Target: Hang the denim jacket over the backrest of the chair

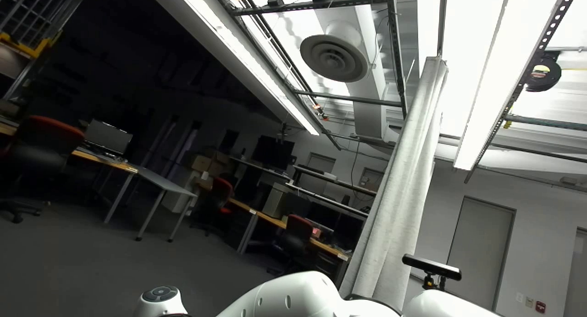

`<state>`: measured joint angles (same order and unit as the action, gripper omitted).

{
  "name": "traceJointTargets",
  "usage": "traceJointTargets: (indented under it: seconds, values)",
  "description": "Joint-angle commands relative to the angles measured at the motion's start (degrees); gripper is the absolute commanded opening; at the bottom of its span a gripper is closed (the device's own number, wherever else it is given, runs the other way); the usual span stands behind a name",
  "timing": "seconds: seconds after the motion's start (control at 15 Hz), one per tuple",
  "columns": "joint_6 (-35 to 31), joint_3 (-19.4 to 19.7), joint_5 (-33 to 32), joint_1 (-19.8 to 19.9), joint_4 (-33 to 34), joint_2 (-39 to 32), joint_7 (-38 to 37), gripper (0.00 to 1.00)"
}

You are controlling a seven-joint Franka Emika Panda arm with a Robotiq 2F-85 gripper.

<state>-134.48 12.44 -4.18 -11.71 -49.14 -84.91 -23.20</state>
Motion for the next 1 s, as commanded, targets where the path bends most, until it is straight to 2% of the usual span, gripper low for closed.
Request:
traceJointTargets:
  seconds: [0.0, 0.27, 0.33, 0.73, 0.8, 0.93]
  values:
    - [1.90, 0.29, -2.26, -0.21, 1.33, -0.24, -2.09, 0.35]
    - [1.08, -0.84, -1.73, 0.49, 2.65, -0.93, -1.24, 0.05]
    - [0.50, -1.24, -1.56, 0.65, 2.63, -0.94, -0.99, 0.00]
    - [-2.49, -3.88, -0.13, 1.73, 2.45, -0.90, -0.56, 0.01]
    - [-2.72, -3.24, 0.74, 3.27, -2.22, 4.95, 1.91, 0.01]
    - [-5.35, -2.36, 0.37, 3.54, -4.90, 8.38, 1.56, 0.01]
